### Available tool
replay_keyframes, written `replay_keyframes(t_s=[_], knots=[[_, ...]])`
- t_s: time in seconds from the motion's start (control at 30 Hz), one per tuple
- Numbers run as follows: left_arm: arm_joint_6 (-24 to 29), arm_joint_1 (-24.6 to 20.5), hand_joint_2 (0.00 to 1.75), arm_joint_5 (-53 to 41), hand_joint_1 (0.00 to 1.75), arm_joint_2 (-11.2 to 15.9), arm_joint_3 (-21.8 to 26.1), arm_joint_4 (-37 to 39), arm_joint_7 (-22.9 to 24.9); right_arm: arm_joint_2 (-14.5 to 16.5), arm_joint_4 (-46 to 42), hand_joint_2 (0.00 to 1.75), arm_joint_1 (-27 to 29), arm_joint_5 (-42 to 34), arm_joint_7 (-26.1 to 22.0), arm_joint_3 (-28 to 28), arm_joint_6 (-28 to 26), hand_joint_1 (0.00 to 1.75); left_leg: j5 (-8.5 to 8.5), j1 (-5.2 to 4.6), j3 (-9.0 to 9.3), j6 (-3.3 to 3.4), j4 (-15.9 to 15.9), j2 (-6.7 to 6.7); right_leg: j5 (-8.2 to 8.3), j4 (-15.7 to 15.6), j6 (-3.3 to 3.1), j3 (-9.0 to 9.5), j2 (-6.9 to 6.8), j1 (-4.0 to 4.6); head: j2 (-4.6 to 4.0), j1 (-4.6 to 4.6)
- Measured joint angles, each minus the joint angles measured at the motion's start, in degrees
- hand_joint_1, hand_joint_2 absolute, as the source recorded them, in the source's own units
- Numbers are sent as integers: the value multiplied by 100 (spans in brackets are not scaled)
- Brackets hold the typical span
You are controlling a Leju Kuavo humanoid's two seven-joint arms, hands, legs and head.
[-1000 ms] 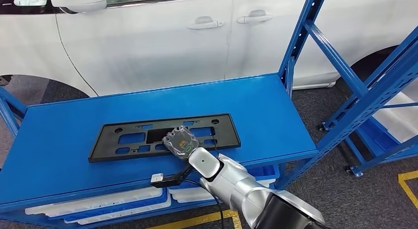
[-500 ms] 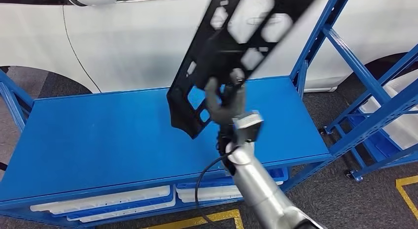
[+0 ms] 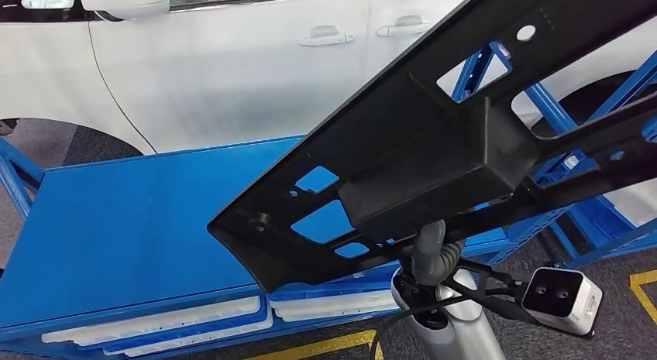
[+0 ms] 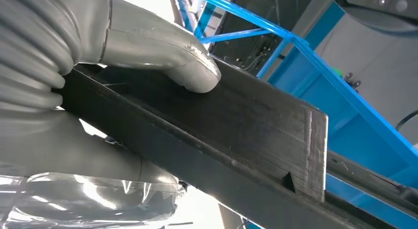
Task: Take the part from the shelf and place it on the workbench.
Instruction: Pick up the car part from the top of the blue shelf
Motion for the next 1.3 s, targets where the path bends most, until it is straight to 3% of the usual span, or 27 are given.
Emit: replay_keyframes(t_s=[0.03,0.07,0.1,0.2,0.27,0.37,0.43,0.5,0.53,0.57,0.6,0.63,0.7,0.77,0.87,0.9,0.93,1.0,1.03,1.07,1.1,1.13,1.2,1.27,1.3], knots=[[35,2,175,0,0,1,0,0,80,-7,-43,175,31,17,7,6,-8,175,-97,3,-94,-14,253,1,3,11,-3,-16,0,1,0,0],[69,4,175,0,0,1,0,0,146,-16,-74,175,47,43,15,13,-33,175,-87,5,-99,-24,315,2,7,26,-3,-36,1,1,0,-1],[101,2,175,0,0,1,0,0,200,-31,-96,175,47,77,20,25,-53,175,36,8,25,-29,126,5,11,49,1,-58,1,-2,0,0],[172,-28,175,0,0,1,0,0,282,-79,-159,175,22,269,5,80,1,175,468,2,617,10,-950,7,17,150,44,-128,5,6,0,1],[193,-41,175,0,0,1,0,0,300,-109,-222,175,6,417,-2,131,73,175,541,-16,709,84,-1186,-5,41,186,104,-165,8,18,0,0],[204,-44,175,0,0,-2,-1,0,306,-160,-283,175,-5,481,-2,190,127,175,659,-13,666,195,-1212,1,31,217,210,-206,21,3,0,0],[204,-54,175,0,0,-1,-1,0,302,-204,-306,175,-14,458,-2,210,186,175,764,9,588,259,-1242,18,-327,588,283,-355,34,-21,0,1],[196,-54,175,0,0,6,-5,1,298,-259,-310,175,-15,434,-2,246,240,175,854,8,469,280,-1240,25,-844,1318,338,-592,37,-57,0,1],[180,-52,175,0,0,11,-10,1,300,-288,-306,175,-12,422,-2,269,246,175,896,7,405,276,-1238,26,-1000,1623,354,-662,37,-70,0,1],[161,-51,175,0,0,17,-19,2,302,-318,-299,175,-9,414,-2,293,243,175,940,6,344,270,-1236,26,-1046,1756,359,-640,37,-81,0,1],[139,-50,175,0,0,23,-28,2,304,-344,-294,175,-8,407,-2,314,237,175,983,6,288,261,-1235,25,-985,1667,354,-507,37,-87,0,1],[122,-50,175,0,0,28,-39,3,307,-365,-290,175,-11,404,-2,332,232,175,1025,5,238,249,-1235,21,-854,1365,335,-262,38,-89,0,1],[100,-53,175,-1,0,34,-57,4,312,-388,-288,175,-28,401,-3,361,221,175,1106,1,170,210,-1235,10,-636,522,278,332,39,-67,0,1],[83,-54,175,-2,0,45,-72,5,325,-410,-288,175,-55,382,-3,387,211,175,1190,4,146,142,-1255,7,-560,52,227,616,41,-21,0,1],[77,-45,175,-2,0,68,-103,8,349,-467,-272,175,-102,320,-2,426,216,175,1267,14,120,29,-1300,10,-434,-61,127,568,26,-8,0,2],[79,-40,175,-2,0,73,-112,8,349,-484,-262,175,-120,305,-2,444,228,175,1161,16,83,4,-1231,10,-364,-90,78,529,15,-19,0,1],[86,-36,175,-2,0,79,-116,9,347,-501,-250,175,-135,296,-2,462,248,175,947,17,17,-18,-1050,10,-288,-122,39,478,5,-31,0,1],[100,-32,175,-1,0,86,-117,10,334,-534,-221,175,-150,286,-2,504,300,175,364,26,-170,-52,-371,12,-160,-130,-8,334,-5,-21,0,-1],[106,-31,175,-1,0,89,-117,11,324,-554,-206,175,-149,282,-2,525,320,175,168,28,-244,-68,-8,12,-102,-122,-11,251,-9,-12,0,-1],[106,-29,175,0,0,88,-117,13,312,-576,-189,175,-148,281,-2,546,330,175,108,28,-258,-81,243,12,-44,-107,-10,164,-12,-5,0,-1],[103,-27,175,0,0,86,-117,13,299,-603,-177,175,-148,285,-2,563,326,175,181,29,-177,-86,304,13,11,-84,-2,71,-15,-1,0,-2],[99,-27,175,0,0,85,-118,13,290,-631,-169,175,-147,291,-2,575,317,175,327,29,4,-84,164,13,61,-53,10,-22,-16,1,0,-2],[92,-36,175,0,0,87,-119,13,273,-685,-167,175,-146,304,-2,584,300,175,500,19,588,-59,-569,13,139,39,49,-191,-17,8,0,-2],[87,-48,175,0,0,89,-120,14,261,-725,-170,175,-145,311,-3,587,296,175,426,-7,970,14,-1158,4,202,115,104,-283,-22,18,0,-1],[86,-50,175,0,0,89,-121,14,257,-742,-171,175,-145,314,-3,590,295,175,382,-23,1017,59,-1277,0,239,130,135,-304,-24,19,0,-1]])
